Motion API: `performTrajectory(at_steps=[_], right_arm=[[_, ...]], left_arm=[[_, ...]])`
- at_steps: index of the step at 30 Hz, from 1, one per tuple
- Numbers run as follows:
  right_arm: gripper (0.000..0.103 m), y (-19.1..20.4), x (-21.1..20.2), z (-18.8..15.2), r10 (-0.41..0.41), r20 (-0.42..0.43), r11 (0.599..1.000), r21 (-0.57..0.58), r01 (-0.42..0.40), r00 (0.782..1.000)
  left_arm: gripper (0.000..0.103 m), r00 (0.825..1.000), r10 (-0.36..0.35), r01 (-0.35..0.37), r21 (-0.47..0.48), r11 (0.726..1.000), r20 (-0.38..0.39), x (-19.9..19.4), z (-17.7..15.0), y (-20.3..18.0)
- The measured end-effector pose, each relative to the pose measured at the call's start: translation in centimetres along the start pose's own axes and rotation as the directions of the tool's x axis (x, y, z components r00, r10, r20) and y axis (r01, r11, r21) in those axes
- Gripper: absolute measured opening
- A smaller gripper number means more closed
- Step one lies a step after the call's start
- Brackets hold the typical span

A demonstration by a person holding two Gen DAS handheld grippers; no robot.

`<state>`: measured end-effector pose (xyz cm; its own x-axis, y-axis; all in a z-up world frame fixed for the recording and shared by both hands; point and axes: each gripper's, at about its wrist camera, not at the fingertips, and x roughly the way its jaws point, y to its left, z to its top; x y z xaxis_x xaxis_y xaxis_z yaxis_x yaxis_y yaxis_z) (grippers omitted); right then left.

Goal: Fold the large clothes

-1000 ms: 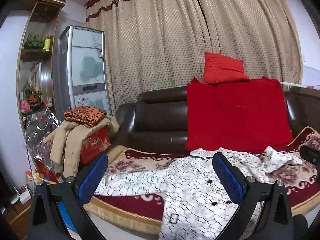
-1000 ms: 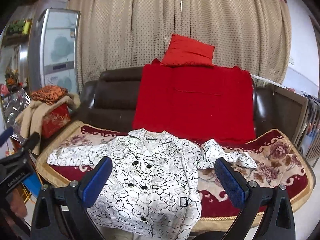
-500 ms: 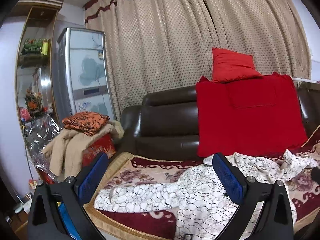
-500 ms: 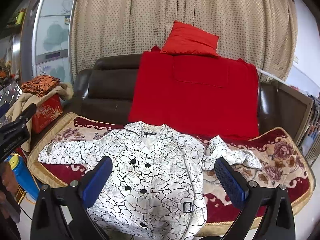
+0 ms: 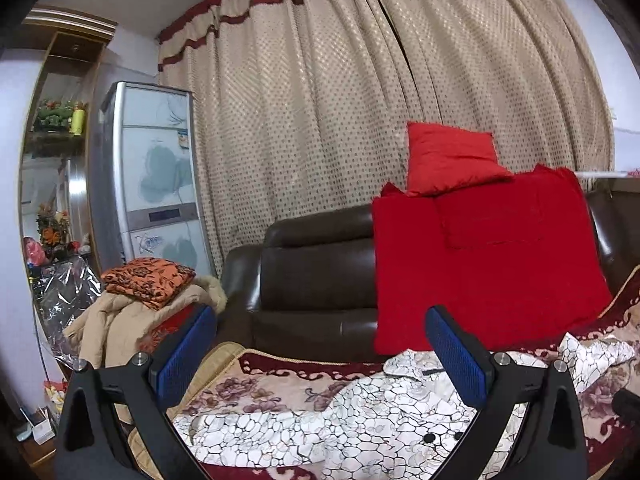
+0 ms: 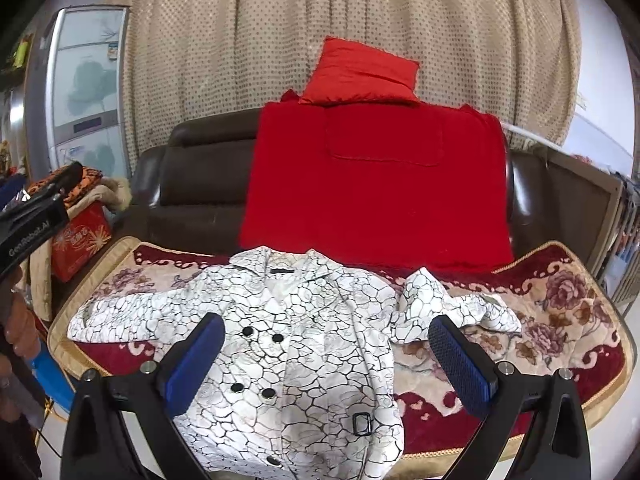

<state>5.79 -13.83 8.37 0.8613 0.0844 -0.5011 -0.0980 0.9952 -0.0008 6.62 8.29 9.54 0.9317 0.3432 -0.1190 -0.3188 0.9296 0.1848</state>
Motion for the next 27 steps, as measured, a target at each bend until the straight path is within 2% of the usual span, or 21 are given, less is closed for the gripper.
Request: performTrajectory(at_steps=[5,7,11,14,18,20,22,24,27], right_arm=[[0.103,-1.5,2.7,-0.4,-0.003,-0.028,1.000,0.022,0.003,1.000],[0.103,-2.2,4.1,-0.9,0.007,-0.044,1.000,0.028,-0.006,0.999],[0.103,-4.4,7.1,-2.6,0.036,-0.076,0.997,0.076,-0.030,0.996],[0.103,-7.7,9.2,-3.6,0.052,-0.098,0.989,0.144,-0.037,0.994],[0.103,-14.6,11.6,-4.6,0.062,-0.094,0.957,0.288,-0.032,0.994],[0.103,-18.8,12.9,-5.2,0.087,-0.093,0.914,0.405,-0.042,0.992],[0.103,-23.4,14.9,-6.3,0.150,-0.091,0.826,0.559,-0.074,0.985],[0.103,-27.5,17.1,-7.4,0.222,-0.056,0.697,0.708,-0.118,0.973],[0.103,-31.7,20.8,-8.2,0.305,-0.028,0.521,0.841,-0.143,0.952]], left_arm=[[0.103,1.000,-0.013,0.013,0.034,0.999,0.000,1.5,-0.2,-0.5],[0.103,0.999,0.034,-0.034,0.072,0.997,-0.008,2.3,-0.3,-0.3],[0.103,0.994,0.049,-0.043,0.055,0.998,-0.101,4.2,-0.5,0.6],[0.103,0.984,0.046,-0.044,0.017,0.999,-0.171,4.3,-0.7,-0.2],[0.103,0.979,-0.026,0.031,0.021,0.999,-0.201,2.1,-2.1,-4.1],[0.103,0.971,-0.096,0.097,-0.003,0.995,-0.221,0.7,-4.0,-6.1],[0.103,0.957,-0.157,0.153,-0.034,0.988,-0.245,0.1,-5.5,-7.5],[0.103,0.938,-0.209,0.206,-0.041,0.978,-0.278,0.4,-7.1,-8.9],[0.103,0.916,-0.233,0.242,-0.013,0.970,-0.327,2.1,-8.7,-10.9]])
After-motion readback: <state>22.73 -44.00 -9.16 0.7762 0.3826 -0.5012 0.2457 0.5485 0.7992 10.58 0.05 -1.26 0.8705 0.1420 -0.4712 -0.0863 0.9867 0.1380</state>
